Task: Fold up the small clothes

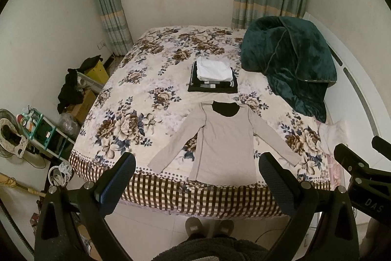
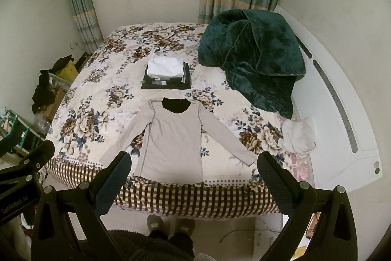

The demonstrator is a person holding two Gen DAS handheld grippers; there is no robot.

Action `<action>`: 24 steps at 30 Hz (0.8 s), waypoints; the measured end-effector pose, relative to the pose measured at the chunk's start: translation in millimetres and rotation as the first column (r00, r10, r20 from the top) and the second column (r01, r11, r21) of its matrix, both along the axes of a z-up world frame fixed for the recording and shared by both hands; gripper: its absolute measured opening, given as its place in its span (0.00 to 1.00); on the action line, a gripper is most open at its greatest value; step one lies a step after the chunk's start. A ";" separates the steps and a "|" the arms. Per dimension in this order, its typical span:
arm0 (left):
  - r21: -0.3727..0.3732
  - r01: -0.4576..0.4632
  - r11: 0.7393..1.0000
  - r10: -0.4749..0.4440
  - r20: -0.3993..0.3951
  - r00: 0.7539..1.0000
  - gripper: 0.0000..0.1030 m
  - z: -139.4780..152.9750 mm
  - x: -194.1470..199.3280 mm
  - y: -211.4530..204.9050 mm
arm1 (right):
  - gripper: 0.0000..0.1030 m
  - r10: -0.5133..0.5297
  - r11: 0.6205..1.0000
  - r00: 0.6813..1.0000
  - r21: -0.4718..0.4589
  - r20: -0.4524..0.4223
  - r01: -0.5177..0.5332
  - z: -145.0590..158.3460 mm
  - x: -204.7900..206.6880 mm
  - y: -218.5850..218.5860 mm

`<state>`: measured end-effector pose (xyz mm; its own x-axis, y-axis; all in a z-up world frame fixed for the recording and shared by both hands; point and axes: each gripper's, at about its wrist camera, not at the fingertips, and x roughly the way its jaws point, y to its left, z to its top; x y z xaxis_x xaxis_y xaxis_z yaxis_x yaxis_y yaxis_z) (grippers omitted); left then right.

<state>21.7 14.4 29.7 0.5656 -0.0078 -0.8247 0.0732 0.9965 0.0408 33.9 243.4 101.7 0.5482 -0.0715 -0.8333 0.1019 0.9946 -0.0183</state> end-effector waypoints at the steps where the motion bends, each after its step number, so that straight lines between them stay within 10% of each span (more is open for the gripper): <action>1: 0.000 0.000 1.000 0.000 0.000 1.000 1.00 -0.4 -0.8 -0.6 | 1.00 0.001 1.000 1.000 -0.003 0.002 -0.001 -2.1 -1.5 -1.2; 24: 0.028 0.007 1.000 -0.008 0.036 0.999 1.00 -13.1 31.4 -2.4 | 1.00 -0.025 1.000 1.000 0.015 -0.008 0.025 0.2 -0.3 4.6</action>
